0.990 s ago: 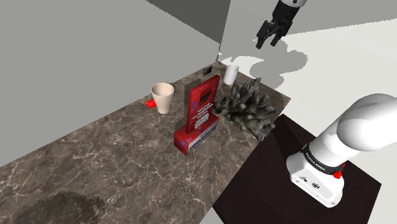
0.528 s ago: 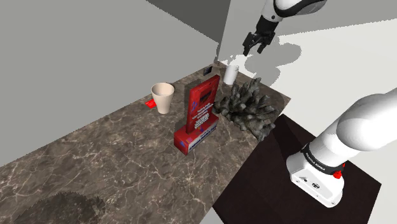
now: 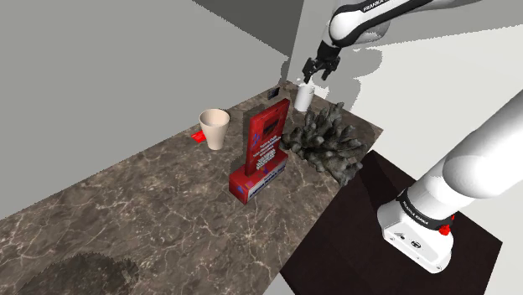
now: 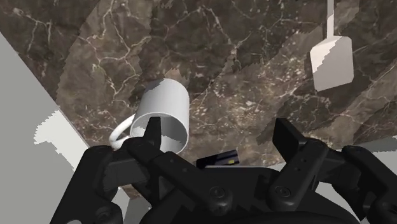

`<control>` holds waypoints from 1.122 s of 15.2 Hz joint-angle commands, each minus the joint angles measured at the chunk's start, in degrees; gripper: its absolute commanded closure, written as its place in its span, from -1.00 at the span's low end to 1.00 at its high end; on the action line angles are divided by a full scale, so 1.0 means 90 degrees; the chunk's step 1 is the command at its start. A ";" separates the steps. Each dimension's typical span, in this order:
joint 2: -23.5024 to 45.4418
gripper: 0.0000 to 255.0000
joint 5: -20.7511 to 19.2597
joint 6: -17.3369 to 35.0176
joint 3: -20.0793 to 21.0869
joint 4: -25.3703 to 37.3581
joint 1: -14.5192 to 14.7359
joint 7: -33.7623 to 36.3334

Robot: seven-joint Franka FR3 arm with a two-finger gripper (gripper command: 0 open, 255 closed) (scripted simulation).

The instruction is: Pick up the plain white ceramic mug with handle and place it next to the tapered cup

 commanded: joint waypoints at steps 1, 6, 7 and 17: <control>0.0493 -1.00 0.0056 0.0239 -0.0055 0.0286 -0.0052 -0.0082; 0.1717 -1.00 0.0203 0.0714 -0.0086 0.1095 -0.0145 -0.0141; 0.1962 -1.00 0.0233 0.0785 -0.0085 0.1281 -0.0171 -0.0152; 0.2844 -1.00 0.0353 0.1302 -0.0036 0.1659 -0.0264 -0.0220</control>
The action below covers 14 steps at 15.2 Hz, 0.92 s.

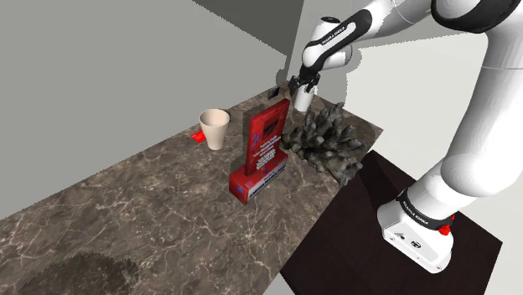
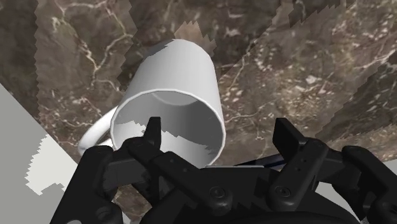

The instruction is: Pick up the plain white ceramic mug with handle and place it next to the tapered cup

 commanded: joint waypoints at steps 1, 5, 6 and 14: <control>0.0047 -1.00 0.0009 0.0028 0.0004 0.0024 -0.0011 -0.0012; 0.0047 -1.00 0.0009 0.0028 0.0004 0.0025 -0.0011 -0.0012; 0.0047 -1.00 0.0009 0.0028 0.0004 0.0025 -0.0011 -0.0012; 0.0046 1.00 0.0009 0.0028 0.0004 0.0023 -0.0011 -0.0012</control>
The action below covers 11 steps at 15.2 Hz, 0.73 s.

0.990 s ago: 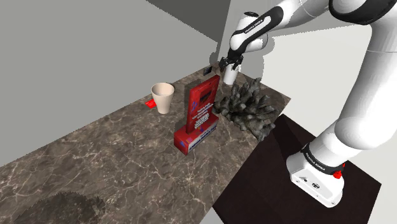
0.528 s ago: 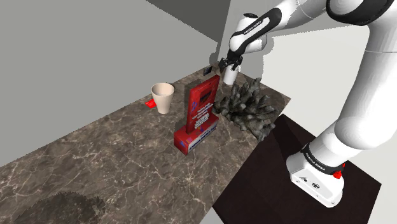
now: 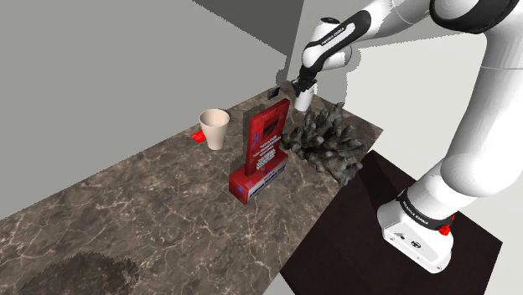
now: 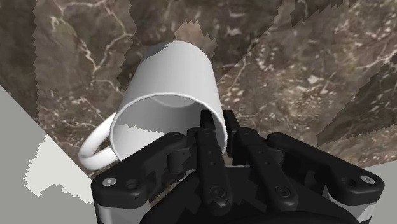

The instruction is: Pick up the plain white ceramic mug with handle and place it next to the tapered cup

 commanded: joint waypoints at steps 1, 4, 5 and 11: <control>0.0000 1.00 0.0000 0.0001 0.0000 0.0000 0.0000 0.0000; -0.0061 1.00 -0.0008 -0.0066 -0.0006 0.0006 0.0005 0.0003; -0.0123 1.00 -0.0016 -0.0133 -0.0012 0.0011 0.0009 0.0006; -0.0469 1.00 -0.0062 -0.0547 -0.0041 0.0080 0.0034 0.0025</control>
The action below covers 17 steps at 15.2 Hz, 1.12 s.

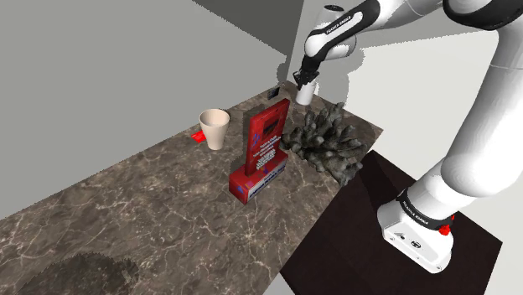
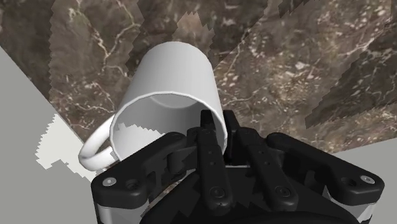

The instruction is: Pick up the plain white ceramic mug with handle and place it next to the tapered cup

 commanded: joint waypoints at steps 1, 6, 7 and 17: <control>-0.0116 1.00 -0.0015 -0.0132 -0.0009 0.0015 0.0006 0.0004; -0.0375 1.00 -0.0051 -0.0490 -0.0027 0.0116 0.0021 0.0017; -0.0423 1.00 -0.0057 -0.0563 -0.0030 0.0141 0.0024 0.0019; -0.0852 1.00 -0.0113 -0.1310 -0.0051 0.0461 0.0046 0.0035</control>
